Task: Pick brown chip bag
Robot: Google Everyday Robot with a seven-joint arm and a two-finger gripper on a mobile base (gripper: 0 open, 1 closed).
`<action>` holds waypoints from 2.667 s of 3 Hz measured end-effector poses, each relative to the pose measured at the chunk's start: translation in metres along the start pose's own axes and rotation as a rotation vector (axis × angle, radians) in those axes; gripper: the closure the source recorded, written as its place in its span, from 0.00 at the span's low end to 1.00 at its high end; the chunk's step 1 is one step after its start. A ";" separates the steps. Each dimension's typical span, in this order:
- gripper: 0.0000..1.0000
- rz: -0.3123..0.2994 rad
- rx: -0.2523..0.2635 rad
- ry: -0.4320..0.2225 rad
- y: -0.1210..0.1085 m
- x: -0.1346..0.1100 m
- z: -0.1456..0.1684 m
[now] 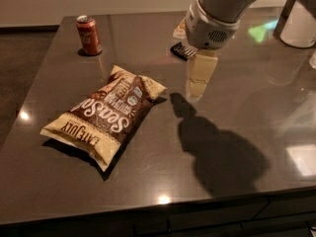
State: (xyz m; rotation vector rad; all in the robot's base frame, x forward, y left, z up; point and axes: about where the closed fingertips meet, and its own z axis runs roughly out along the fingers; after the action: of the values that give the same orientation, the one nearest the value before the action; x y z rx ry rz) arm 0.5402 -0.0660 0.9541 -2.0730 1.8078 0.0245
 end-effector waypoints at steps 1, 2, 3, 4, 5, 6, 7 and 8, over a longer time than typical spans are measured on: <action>0.00 -0.090 -0.039 -0.004 -0.010 -0.028 0.025; 0.00 -0.184 -0.067 -0.009 -0.014 -0.060 0.045; 0.00 -0.271 -0.111 0.001 -0.011 -0.084 0.064; 0.00 -0.333 -0.152 0.017 -0.006 -0.100 0.082; 0.00 -0.376 -0.190 0.045 -0.003 -0.107 0.102; 0.00 -0.408 -0.219 0.080 -0.004 -0.109 0.118; 0.18 -0.427 -0.228 0.104 -0.005 -0.110 0.125; 0.41 -0.441 -0.234 0.115 -0.005 -0.107 0.125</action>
Offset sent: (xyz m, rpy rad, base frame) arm 0.0182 0.1120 -0.0314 -0.0761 0.0160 0.3030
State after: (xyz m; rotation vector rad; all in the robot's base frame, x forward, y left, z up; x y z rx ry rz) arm 0.5563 0.0738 0.8680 -2.6482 1.4230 -0.0037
